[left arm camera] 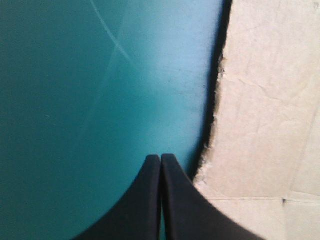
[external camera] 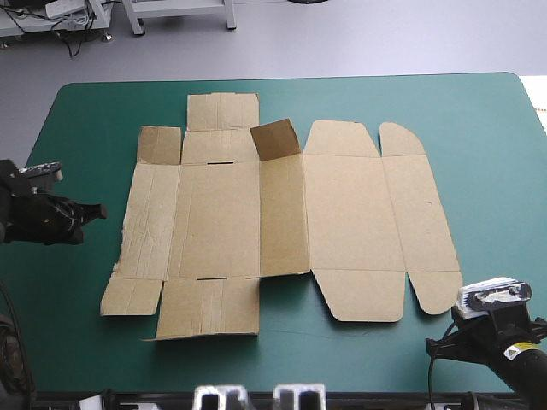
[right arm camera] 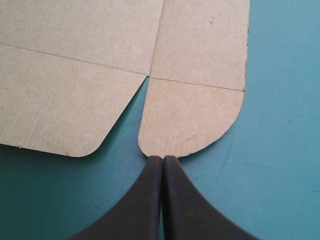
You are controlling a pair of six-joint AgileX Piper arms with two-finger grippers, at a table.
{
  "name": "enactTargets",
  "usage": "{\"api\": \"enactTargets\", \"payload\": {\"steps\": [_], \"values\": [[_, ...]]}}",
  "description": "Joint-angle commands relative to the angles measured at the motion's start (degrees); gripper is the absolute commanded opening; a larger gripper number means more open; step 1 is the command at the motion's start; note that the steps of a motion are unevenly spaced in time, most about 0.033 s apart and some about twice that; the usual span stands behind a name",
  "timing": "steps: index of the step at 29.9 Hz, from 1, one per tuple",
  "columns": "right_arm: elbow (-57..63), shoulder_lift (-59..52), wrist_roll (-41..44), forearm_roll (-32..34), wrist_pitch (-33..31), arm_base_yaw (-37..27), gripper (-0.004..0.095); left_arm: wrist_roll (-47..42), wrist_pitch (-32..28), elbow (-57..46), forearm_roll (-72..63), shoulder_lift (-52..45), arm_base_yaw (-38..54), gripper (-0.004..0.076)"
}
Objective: Fold the box
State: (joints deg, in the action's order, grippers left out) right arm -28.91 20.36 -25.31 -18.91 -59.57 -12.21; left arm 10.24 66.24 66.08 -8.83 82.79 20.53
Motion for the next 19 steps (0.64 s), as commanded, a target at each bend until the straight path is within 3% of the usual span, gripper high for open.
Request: {"api": "enactTargets", "payload": {"steps": [1, 5, 14, 19], "values": [[-1.2, 0.4, -0.7, -1.1, 3.2, 0.2, -0.0024, 9.2, 3.4, 1.9, -14.5, 0.6, 6.7, -0.001], [-1.2, 0.4, -0.7, -1.1, 3.2, 0.2, -0.0024, 17.1, 5.8, 1.9, -24.6, 3.4, 11.5, -0.001], [-1.2, 0.4, -0.7, -1.1, 3.2, 0.2, -0.0024, 19.0, 5.3, 2.1, -24.8, 7.2, 11.7, -0.0005], [-1.2, 0.6, -0.7, -1.1, 3.2, 0.2, -0.0024, 18.9, 8.3, 2.1, -24.8, 11.6, 11.6, 0.013]]}}
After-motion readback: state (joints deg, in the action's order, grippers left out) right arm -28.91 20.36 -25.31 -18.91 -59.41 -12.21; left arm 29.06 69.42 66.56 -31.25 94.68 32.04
